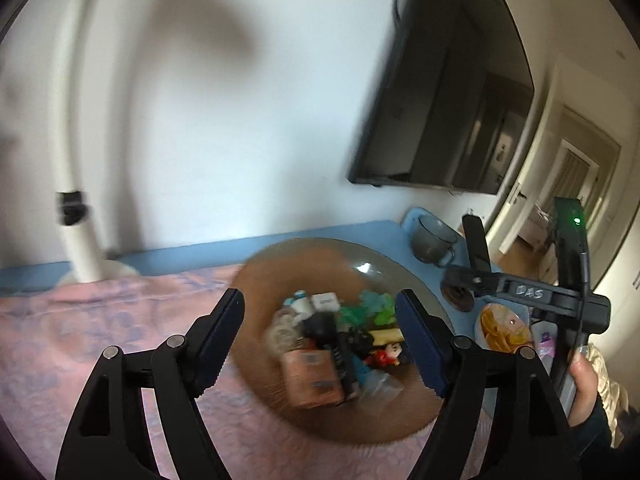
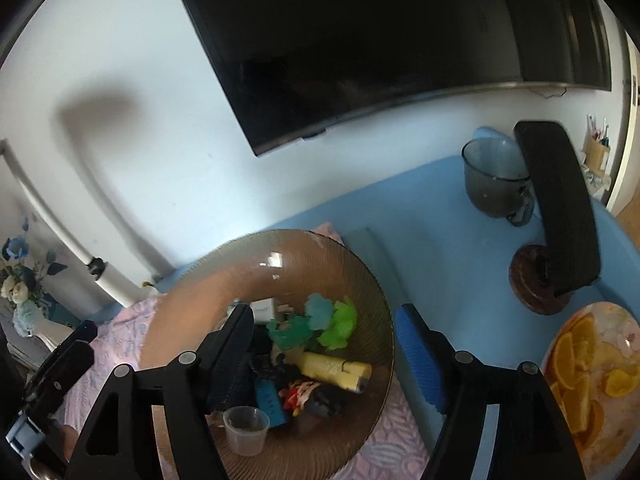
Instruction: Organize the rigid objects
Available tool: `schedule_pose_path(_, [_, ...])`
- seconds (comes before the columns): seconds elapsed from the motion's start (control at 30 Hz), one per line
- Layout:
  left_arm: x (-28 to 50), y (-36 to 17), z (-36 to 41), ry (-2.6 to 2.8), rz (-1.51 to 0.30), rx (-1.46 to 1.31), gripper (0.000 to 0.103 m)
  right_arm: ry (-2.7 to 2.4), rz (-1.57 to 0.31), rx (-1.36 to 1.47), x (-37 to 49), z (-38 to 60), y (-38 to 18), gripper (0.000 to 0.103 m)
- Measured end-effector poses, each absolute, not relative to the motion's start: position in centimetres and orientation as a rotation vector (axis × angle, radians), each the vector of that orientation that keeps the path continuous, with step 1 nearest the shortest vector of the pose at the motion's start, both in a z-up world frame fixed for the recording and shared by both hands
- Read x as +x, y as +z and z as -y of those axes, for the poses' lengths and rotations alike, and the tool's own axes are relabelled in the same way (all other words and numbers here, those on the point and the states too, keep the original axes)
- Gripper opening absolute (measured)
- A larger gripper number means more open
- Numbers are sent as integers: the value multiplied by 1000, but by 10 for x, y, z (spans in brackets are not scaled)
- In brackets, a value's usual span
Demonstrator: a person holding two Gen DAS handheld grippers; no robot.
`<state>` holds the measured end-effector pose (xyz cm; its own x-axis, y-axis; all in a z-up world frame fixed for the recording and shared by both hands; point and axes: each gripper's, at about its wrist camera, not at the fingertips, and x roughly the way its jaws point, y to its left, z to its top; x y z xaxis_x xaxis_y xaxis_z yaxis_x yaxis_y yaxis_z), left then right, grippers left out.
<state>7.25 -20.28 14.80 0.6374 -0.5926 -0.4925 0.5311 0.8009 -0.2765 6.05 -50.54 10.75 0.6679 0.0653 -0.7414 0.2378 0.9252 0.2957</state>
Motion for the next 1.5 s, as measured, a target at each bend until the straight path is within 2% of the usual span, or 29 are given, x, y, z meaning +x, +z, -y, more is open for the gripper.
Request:
schedule_pose_path(0.13, [44, 165, 157, -570, -550, -128, 76, -20, -799, 398, 45, 479, 129, 79])
schedule_pose_path(0.4, [-20, 179, 71, -387, -476, -151, 76, 182, -752, 232, 6, 362, 154, 81])
schedule_pose_path(0.7, [-76, 145, 24, -121, -485, -65, 77, 269, -742, 31, -33, 231, 113, 81])
schedule_pose_path(0.73, [-77, 129, 23, -97, -495, -54, 78, 255, -717, 1, -37, 222, 104, 82])
schedule_pose_path(0.77, [-74, 114, 23, -79, -503, -39, 80, 234, -688, -40, -41, 214, 92, 88])
schedule_pose_path(0.83, [-66, 83, 25, -46, -545, -17, 80, 181, -658, -94, -49, 207, 65, 92])
schedule_pose_path(1.0, [-53, 40, 31, -49, -614, 2, 80, 118, -753, -56, -49, 225, 22, 91])
schedule_pose_path(1.23, [-49, 39, 22, -49, -622, -35, 80, 96, -784, 20, -47, 255, 16, 92])
schedule_pose_path(1.5, [-58, 39, 14, -40, -601, -75, 81, 101, -764, -25, -51, 247, 18, 92])
